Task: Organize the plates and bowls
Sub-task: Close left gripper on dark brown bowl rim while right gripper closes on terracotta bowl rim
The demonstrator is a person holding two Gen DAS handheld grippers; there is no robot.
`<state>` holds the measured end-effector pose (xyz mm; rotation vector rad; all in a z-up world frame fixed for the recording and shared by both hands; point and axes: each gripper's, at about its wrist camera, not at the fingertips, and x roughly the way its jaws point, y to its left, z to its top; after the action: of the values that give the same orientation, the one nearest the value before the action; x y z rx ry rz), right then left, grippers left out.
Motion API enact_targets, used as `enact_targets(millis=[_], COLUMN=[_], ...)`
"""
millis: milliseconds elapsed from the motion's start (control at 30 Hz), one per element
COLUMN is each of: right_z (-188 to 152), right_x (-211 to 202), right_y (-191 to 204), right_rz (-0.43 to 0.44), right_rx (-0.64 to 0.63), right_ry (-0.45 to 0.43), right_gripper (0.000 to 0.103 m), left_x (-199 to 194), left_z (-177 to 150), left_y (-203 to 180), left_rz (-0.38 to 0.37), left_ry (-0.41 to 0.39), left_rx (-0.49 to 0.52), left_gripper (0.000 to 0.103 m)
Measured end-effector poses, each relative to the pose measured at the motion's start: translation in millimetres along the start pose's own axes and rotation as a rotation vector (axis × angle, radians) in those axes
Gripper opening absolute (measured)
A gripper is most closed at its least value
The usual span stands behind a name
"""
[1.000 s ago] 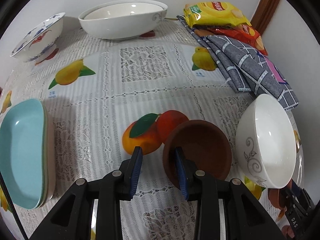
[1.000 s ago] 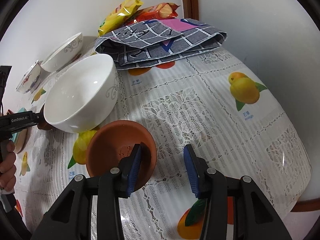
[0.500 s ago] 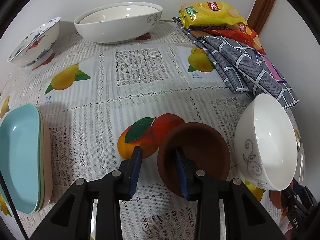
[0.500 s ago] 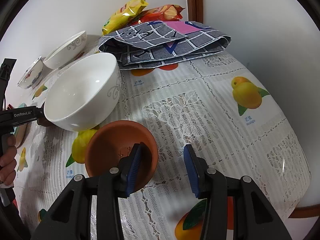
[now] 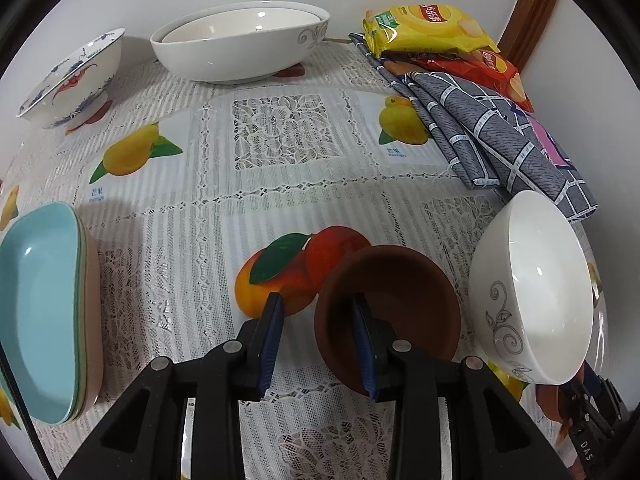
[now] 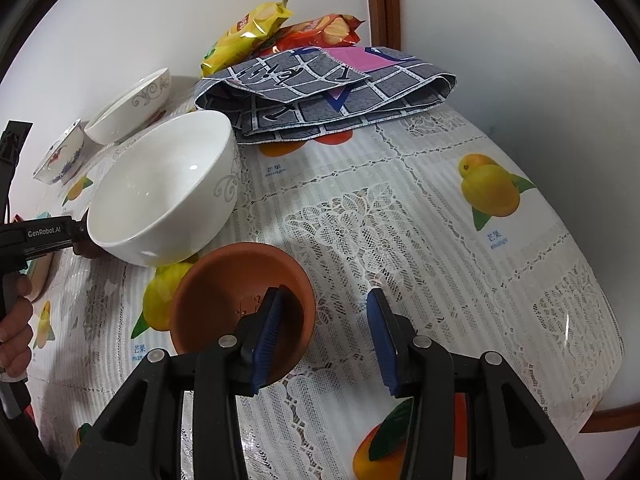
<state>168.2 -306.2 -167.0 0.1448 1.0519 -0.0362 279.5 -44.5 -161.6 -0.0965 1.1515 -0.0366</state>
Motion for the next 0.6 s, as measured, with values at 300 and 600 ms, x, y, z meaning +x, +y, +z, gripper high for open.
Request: enact_targets(millis=[300, 600], right_z=[0.3, 4.8], right_x=[0.0, 0.0], right_y=[0.2, 0.7], right_rz=[0.032, 0.067], right_rx=[0.017, 0.064], right_ry=[0.002, 0.019], right_gripper=[0.022, 0.011], left_x=[-0.1, -3.1], left_z=[-1.5, -3.1], left_y=[1.2, 1.6], left_rz=[-0.013, -0.086], left_ry=[-0.010, -0.004], left_rx=[-0.010, -0.025], left_gripper=[0.032, 0.010])
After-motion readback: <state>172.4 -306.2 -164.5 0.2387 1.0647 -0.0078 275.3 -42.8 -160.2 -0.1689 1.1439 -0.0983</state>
